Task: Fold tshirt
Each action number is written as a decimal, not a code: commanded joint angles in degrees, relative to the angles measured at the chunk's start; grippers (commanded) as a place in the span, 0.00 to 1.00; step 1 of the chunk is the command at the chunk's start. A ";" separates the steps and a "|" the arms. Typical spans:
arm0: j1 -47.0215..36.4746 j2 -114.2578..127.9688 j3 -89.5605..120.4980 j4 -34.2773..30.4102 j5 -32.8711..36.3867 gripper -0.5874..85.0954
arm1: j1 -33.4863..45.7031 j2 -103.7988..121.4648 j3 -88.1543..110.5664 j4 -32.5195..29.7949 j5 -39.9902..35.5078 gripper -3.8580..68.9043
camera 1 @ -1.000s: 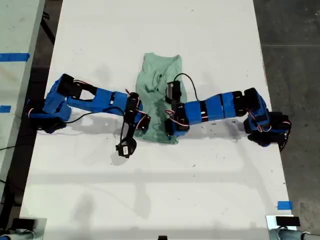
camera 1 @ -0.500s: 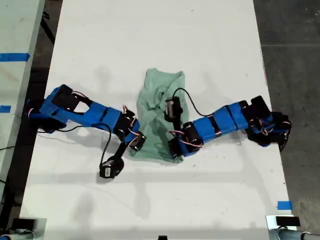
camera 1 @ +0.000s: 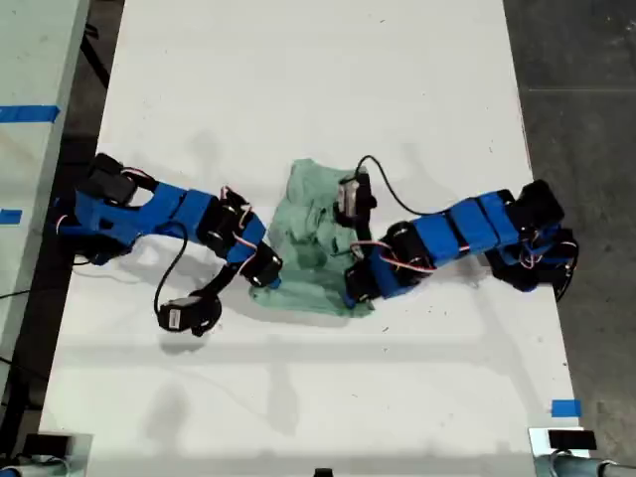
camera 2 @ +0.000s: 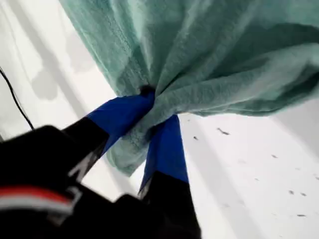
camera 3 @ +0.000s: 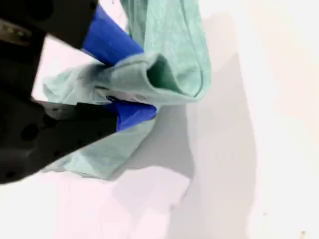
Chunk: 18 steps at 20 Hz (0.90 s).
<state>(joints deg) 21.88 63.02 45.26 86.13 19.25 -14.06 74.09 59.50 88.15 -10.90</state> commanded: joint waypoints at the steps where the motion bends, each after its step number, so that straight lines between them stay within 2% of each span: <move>1: -13.89 8.53 -3.69 3.96 12.92 0.01 | 14.24 13.27 3.78 4.48 -11.69 0.03; 5: -32.08 12.13 -3.25 2.37 32.34 0.01 | 35.95 22.94 9.14 3.87 -32.96 0.03; 7: -37.79 10.37 -1.67 0.70 38.41 0.01 | 42.80 23.99 13.54 0.70 -40.43 0.03; 9: -41.40 5.62 0.18 -3.34 42.54 0.01 | 47.29 26.37 23.82 -8.61 -44.82 0.03; 11: -45.00 -2.72 0.00 -8.35 43.07 0.01 | 51.33 27.16 35.86 -20.57 -46.67 0.03; 12: -47.29 -8.00 -1.14 -10.02 41.75 0.06 | 53.61 26.28 41.66 -27.16 -46.49 0.07; 13: -49.57 -12.92 -2.55 -11.07 40.52 0.22 | 56.07 23.73 45.97 -32.43 -45.53 0.19; 14: -51.50 -16.88 -3.25 -12.22 39.99 0.29 | 57.83 18.81 47.72 -35.51 -44.56 0.39; 15: -53.35 -19.60 -3.43 -13.01 39.02 0.31 | 59.15 12.48 46.23 -35.68 -43.51 0.52; 16: -54.58 -21.09 -4.04 -12.66 38.41 0.33 | 59.85 6.94 43.15 -33.93 -42.63 0.61; 18: -54.58 -17.58 -3.96 -9.67 38.23 0.33 | 58.97 4.92 39.29 -28.83 -40.78 0.63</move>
<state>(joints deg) -31.03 42.36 44.65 74.62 58.71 45.26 79.45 102.83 56.60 -53.79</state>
